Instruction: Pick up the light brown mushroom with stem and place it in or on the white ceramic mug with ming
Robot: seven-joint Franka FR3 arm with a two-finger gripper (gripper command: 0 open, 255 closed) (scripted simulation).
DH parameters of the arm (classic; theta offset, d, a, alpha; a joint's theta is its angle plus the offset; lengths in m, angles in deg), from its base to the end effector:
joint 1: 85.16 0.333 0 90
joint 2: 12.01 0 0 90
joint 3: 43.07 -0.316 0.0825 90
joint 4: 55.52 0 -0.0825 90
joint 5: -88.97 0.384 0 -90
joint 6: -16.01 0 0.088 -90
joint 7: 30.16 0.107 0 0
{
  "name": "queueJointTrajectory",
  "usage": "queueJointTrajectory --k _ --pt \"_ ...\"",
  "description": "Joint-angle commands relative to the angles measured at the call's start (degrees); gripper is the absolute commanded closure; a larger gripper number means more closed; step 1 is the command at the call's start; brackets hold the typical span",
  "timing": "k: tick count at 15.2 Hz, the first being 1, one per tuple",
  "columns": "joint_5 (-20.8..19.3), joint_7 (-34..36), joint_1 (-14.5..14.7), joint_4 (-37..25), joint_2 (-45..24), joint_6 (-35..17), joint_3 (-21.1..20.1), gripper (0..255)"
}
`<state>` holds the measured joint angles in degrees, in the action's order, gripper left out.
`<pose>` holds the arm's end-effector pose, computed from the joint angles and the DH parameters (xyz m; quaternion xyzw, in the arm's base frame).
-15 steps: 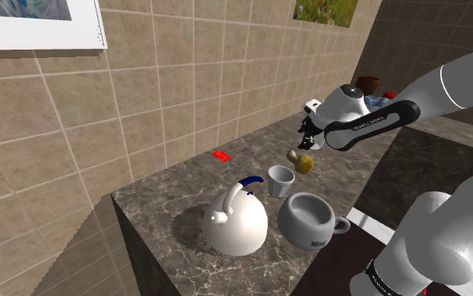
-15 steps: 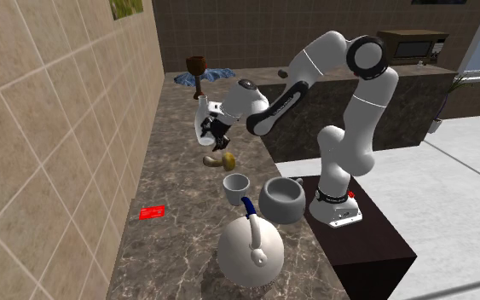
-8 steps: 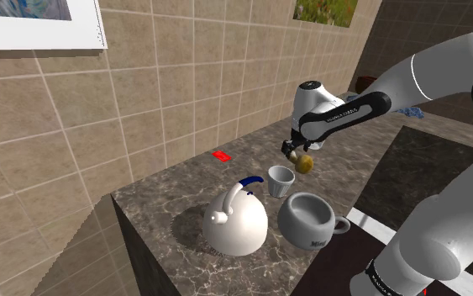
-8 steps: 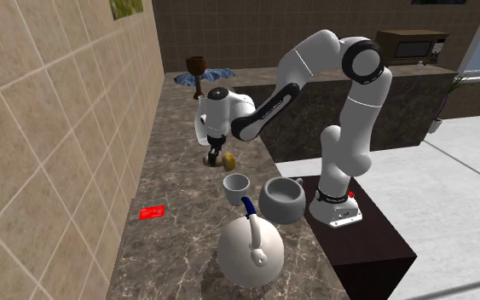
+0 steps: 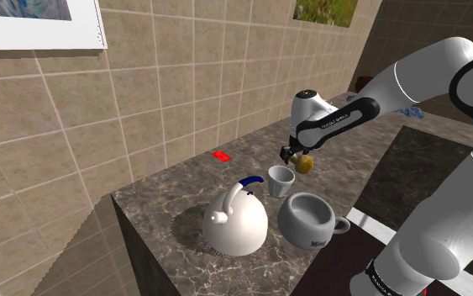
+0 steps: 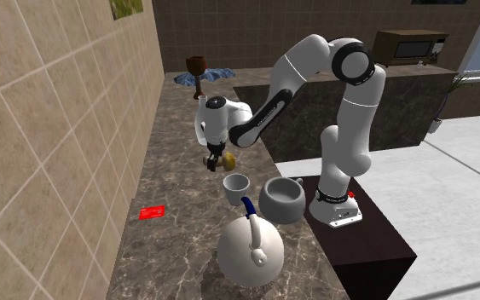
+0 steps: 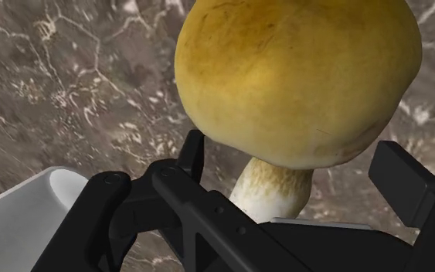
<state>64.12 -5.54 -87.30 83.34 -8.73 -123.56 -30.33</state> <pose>0.4708 -0.1260 0.3355 0.9731 -0.1806 0.0460 0.1355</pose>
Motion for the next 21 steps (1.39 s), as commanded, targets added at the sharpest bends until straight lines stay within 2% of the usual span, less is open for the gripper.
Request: queueJointTrajectory --k 1,6,7,16,21 --pt "-0.02 0.02 -0.03 -0.05 -0.27 -0.25 0.04 0" --pt "-0.02 0.02 -0.03 -0.05 -0.26 -0.24 0.04 0" --pt "-0.02 0.02 -0.03 -0.05 -0.26 -0.24 0.04 255" --pt "-0.02 0.02 -0.03 -0.05 -0.27 -0.25 0.04 255" --pt "0.95 -1.36 0.22 -1.35 2.45 3.67 -0.18 255"
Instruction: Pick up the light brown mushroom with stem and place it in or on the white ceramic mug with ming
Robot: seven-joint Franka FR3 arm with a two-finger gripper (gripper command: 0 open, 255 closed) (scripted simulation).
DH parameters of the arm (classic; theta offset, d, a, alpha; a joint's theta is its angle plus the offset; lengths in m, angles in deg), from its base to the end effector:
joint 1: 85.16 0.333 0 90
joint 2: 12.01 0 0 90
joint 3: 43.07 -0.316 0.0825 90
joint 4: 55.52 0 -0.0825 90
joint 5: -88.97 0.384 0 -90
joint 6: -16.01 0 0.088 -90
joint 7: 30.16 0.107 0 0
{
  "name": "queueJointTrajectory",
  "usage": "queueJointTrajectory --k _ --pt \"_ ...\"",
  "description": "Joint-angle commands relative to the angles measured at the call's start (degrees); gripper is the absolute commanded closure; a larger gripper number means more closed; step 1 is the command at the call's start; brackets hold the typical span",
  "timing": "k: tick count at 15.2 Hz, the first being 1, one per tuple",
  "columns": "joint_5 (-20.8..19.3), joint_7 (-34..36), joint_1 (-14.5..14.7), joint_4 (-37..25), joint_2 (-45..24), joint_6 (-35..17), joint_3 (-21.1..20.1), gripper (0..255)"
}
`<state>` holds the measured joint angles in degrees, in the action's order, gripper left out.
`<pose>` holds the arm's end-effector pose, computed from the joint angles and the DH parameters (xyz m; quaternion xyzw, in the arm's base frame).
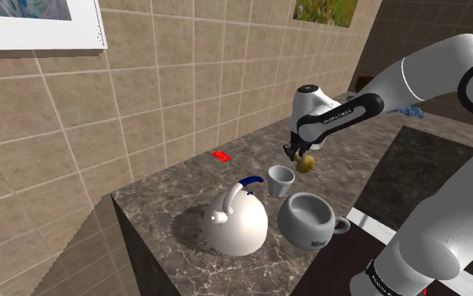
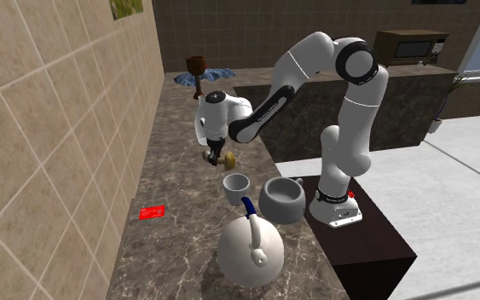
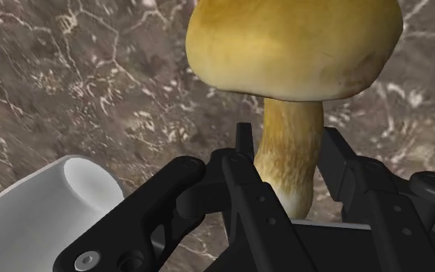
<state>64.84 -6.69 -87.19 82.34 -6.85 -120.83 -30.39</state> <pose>0.4711 -0.1275 0.3544 0.9731 -0.1807 0.0462 0.1354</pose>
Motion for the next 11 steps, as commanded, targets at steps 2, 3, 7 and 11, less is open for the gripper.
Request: queueJointTrajectory --k 2,3,7,11 --pt "0.58 -0.73 0.21 -0.96 1.57 2.50 -0.20 255" --pt "0.75 -0.98 0.26 -1.29 2.05 3.29 -0.25 255" --pt "1.39 -1.96 0.46 -2.72 3.83 6.41 -0.43 255" --pt "1.98 -2.88 0.64 -4.35 5.39 9.52 -0.63 255"
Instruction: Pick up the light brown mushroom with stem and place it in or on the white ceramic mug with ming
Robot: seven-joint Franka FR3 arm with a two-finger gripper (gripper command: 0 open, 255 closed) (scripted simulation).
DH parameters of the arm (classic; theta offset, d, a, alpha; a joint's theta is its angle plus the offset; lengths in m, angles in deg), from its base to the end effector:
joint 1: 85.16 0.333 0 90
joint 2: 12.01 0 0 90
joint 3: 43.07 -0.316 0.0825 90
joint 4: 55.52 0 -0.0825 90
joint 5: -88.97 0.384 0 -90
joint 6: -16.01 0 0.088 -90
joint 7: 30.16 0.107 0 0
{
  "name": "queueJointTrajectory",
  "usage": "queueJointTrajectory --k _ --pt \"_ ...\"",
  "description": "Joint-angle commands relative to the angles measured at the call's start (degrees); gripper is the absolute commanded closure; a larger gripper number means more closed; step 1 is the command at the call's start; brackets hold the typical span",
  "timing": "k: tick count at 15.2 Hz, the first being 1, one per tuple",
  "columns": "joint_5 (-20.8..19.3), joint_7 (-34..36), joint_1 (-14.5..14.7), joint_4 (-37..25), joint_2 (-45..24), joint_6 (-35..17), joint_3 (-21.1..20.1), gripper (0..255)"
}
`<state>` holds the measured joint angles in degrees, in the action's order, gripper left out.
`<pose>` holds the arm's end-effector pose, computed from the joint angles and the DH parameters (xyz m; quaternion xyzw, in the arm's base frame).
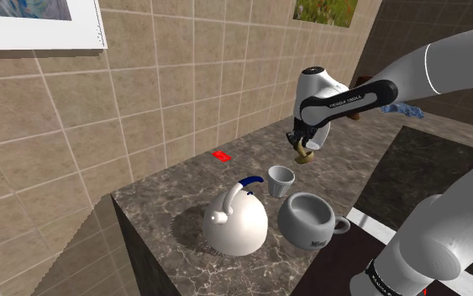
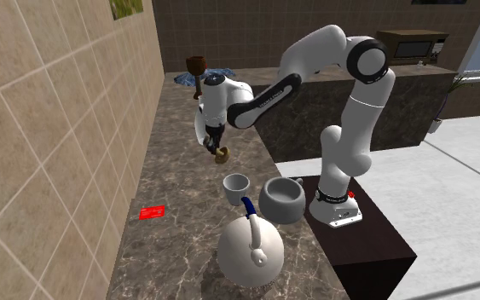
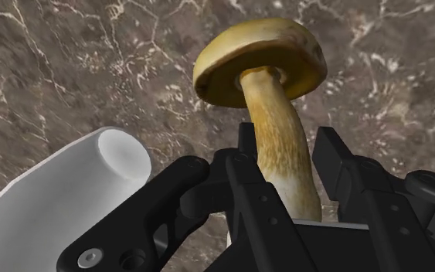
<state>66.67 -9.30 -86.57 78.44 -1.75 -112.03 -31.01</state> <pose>0.4712 -0.1260 0.4137 0.9731 -0.1807 0.0464 0.1354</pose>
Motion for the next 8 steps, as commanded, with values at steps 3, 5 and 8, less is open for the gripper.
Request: queueJointTrajectory --k 3,5,8 --pt "0.56 -0.94 0.16 -1.81 1.31 3.04 -0.17 255" --pt "0.82 -1.37 0.24 -2.77 1.93 4.57 -0.27 255" --pt "1.19 -2.00 0.36 -4.30 2.75 6.86 -0.42 255"
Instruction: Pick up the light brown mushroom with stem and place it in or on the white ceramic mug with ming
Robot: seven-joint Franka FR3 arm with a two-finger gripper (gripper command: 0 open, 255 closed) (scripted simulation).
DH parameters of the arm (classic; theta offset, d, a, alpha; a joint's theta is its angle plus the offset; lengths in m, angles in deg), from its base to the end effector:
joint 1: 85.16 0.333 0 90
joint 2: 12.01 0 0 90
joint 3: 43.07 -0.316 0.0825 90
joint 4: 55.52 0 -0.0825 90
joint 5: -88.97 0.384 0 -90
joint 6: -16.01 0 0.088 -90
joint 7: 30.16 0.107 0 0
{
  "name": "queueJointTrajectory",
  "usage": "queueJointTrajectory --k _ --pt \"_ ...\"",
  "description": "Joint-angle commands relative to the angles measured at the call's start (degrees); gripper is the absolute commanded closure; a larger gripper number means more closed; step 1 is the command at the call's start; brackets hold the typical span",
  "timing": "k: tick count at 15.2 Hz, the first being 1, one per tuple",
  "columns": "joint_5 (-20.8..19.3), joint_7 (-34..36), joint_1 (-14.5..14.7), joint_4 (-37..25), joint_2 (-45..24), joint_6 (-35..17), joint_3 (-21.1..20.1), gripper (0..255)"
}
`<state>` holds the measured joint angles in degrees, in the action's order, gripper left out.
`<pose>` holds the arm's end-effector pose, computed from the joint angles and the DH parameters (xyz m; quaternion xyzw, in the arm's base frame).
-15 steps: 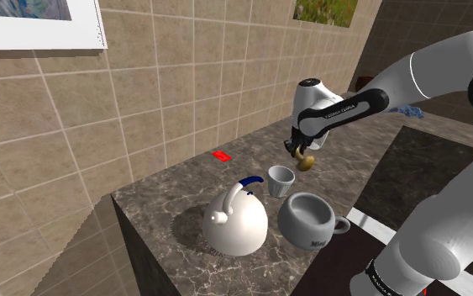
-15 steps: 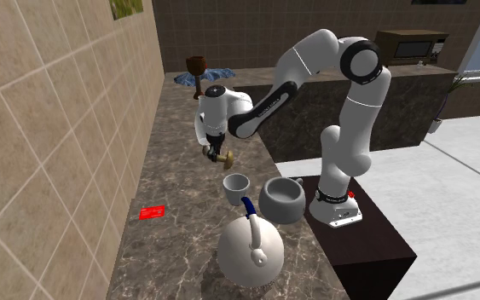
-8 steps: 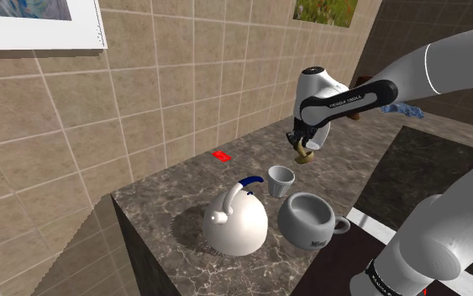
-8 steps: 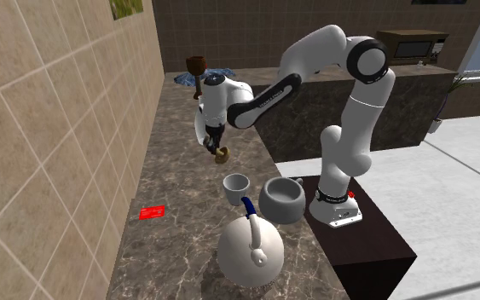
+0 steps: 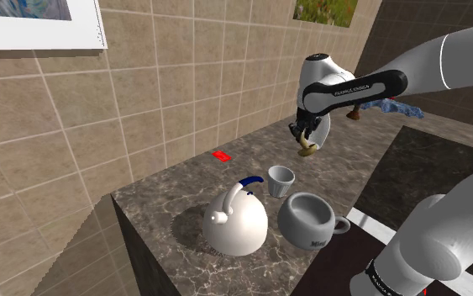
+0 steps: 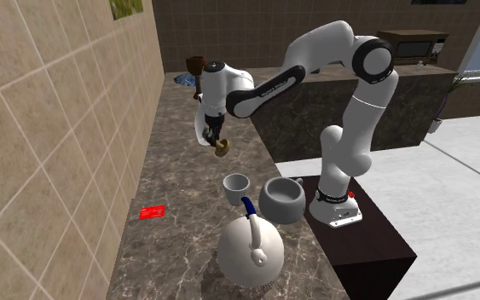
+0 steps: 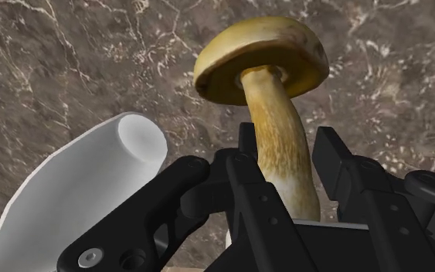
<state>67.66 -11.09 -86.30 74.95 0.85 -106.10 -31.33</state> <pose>0.4703 -0.1271 0.4544 0.9731 -0.1807 0.0462 0.1355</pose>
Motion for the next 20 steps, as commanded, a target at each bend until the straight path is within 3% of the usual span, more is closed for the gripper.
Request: queueJointTrajectory --k 1,9,20 --pt "0.31 -0.42 0.13 -1.33 0.39 1.69 -0.15 255" --pt "1.11 -1.90 0.39 -5.58 1.82 7.22 -0.53 255" --pt "2.85 9.11 4.44 10.33 20.91 13.98 -9.62 255"
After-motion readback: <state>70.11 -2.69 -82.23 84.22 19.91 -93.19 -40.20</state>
